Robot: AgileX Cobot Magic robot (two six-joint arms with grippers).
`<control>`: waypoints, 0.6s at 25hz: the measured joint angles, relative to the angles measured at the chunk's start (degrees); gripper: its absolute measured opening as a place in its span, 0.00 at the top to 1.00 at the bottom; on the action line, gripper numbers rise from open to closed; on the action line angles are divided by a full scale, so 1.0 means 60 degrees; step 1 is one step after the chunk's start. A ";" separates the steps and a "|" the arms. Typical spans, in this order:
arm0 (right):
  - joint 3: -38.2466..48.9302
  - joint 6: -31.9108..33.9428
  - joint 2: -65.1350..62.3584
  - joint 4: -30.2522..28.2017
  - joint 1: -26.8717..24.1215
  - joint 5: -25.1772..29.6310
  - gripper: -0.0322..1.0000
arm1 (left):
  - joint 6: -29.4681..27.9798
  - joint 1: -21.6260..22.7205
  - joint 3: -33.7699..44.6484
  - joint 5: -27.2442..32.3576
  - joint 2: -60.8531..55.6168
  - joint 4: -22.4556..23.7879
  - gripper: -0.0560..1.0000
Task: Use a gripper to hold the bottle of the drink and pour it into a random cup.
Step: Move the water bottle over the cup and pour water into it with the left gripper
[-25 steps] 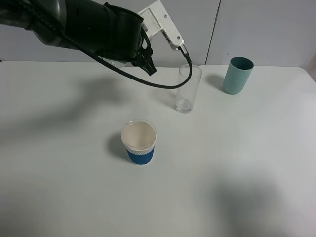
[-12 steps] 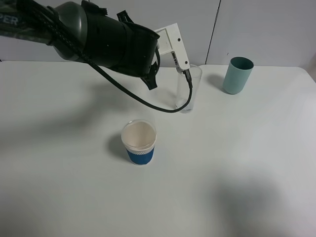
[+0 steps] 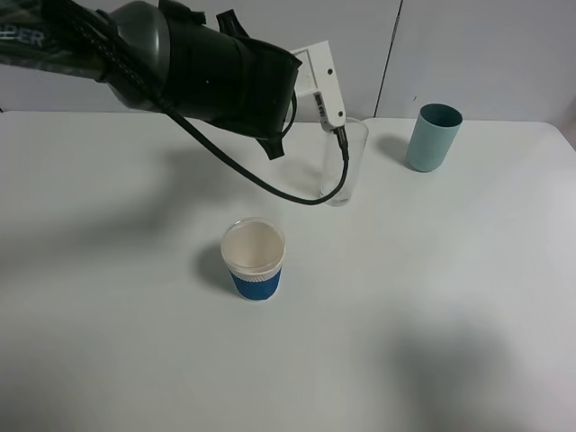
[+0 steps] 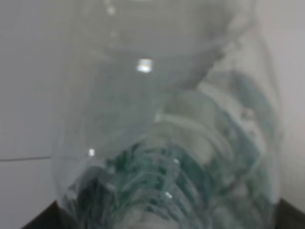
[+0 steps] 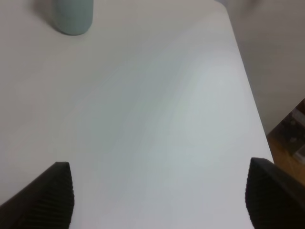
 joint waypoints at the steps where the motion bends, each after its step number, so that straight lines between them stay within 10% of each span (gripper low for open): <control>1: 0.0000 0.0000 0.0000 0.0000 0.0000 0.0000 0.25 | 0.0024 -0.0037 -0.0182 -0.0075 0.0069 0.0000 0.47; 15: 0.0000 0.0000 0.0000 0.0000 0.0000 0.0000 0.25 | 0.1608 -0.0280 -0.1362 -0.0685 0.1044 -0.0021 0.47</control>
